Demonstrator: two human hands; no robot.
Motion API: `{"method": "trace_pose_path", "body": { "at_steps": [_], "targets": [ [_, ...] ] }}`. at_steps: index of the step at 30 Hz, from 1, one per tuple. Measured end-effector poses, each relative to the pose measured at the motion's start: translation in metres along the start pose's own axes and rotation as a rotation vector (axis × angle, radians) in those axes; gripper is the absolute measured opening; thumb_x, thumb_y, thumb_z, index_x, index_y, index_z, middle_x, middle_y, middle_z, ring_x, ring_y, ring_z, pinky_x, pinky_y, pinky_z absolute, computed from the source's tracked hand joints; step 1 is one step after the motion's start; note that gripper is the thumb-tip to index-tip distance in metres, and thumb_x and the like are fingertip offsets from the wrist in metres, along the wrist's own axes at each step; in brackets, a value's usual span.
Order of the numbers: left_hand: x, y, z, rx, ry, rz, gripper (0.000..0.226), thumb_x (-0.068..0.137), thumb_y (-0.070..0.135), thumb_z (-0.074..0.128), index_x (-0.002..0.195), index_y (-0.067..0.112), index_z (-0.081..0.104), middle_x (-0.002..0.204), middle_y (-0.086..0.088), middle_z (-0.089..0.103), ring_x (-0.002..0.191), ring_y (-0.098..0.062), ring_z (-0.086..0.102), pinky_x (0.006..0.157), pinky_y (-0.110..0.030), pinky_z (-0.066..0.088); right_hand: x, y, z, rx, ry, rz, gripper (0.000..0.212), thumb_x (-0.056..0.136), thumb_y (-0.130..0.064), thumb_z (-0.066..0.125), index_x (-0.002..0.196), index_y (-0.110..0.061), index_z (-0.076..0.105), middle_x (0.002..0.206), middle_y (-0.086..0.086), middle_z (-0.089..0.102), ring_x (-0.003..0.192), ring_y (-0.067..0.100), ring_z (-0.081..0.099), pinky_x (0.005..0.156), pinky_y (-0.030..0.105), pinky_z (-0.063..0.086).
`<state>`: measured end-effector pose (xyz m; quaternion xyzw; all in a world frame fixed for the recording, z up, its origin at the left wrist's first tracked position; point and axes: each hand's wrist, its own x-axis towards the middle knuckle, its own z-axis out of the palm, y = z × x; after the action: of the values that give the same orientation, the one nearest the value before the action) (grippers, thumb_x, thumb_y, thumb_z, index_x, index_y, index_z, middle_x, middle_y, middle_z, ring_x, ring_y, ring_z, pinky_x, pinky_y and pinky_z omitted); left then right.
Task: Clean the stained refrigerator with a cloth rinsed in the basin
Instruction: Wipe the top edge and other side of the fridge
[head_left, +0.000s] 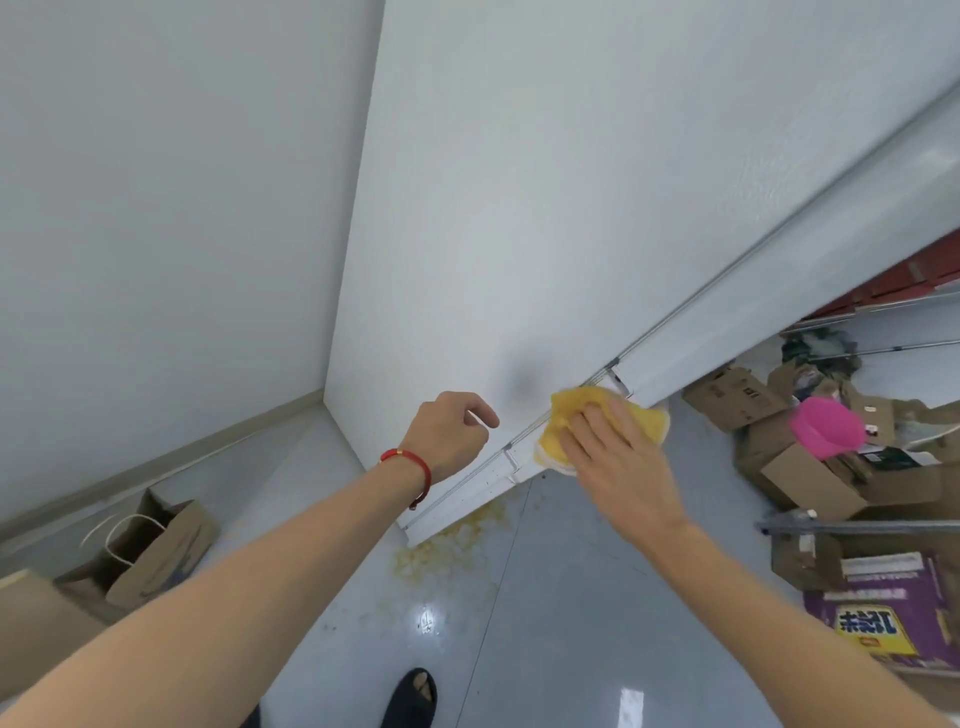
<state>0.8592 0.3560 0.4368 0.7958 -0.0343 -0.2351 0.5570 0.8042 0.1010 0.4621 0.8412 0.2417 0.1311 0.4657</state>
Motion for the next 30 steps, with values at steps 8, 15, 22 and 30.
{"method": "trace_pose_path", "body": {
  "at_steps": [8, 15, 22, 30],
  "targets": [
    [0.006, -0.009, 0.005, 0.083, 0.052, -0.019, 0.036, 0.088, 0.006, 0.046, 0.105, 0.028, 0.069, 0.091, 0.006, 0.065, 0.081, -0.013, 0.063, 0.068, -0.023, 0.047, 0.028, -0.099, 0.043, 0.058, -0.401, -0.334, 0.038, 0.09, -0.024, 0.064, 0.126, -0.012, 0.065, 0.124, 0.009, 0.062, 0.126, 0.035, 0.05, 0.121, 0.052, 0.017],
    [0.012, 0.006, 0.013, 0.229, 0.01, 0.065, 0.047, 0.089, 0.006, 0.052, 0.133, 0.024, 0.058, 0.132, -0.005, 0.059, 0.121, -0.023, 0.054, 0.099, -0.033, 0.045, 0.008, 0.02, -0.023, 0.182, -0.04, 0.019, 0.029, 0.086, 0.003, 0.052, 0.109, -0.007, 0.066, 0.104, 0.008, 0.061, 0.107, 0.034, 0.057, 0.114, 0.049, 0.029],
    [0.012, 0.007, 0.031, 0.124, 0.036, 0.04, 0.042, 0.089, 0.005, 0.052, 0.127, 0.022, 0.059, 0.124, -0.004, 0.062, 0.111, -0.022, 0.057, 0.093, -0.033, 0.048, 0.003, 0.07, -0.06, -0.047, 0.061, 0.216, 0.032, 0.095, 0.002, 0.039, 0.103, -0.013, 0.066, 0.109, 0.003, 0.065, 0.126, 0.029, 0.059, 0.12, 0.054, 0.017],
    [0.0, -0.022, 0.003, 0.117, 0.087, -0.013, 0.038, 0.088, 0.006, 0.049, 0.119, 0.025, 0.062, 0.106, 0.002, 0.064, 0.097, -0.019, 0.061, 0.079, -0.028, 0.048, 0.035, -0.029, -0.031, -0.102, -0.525, -0.192, 0.025, 0.085, -0.018, 0.062, 0.107, -0.013, 0.073, 0.109, 0.008, 0.069, 0.121, 0.037, 0.048, 0.124, 0.055, 0.018]
  ]
}}
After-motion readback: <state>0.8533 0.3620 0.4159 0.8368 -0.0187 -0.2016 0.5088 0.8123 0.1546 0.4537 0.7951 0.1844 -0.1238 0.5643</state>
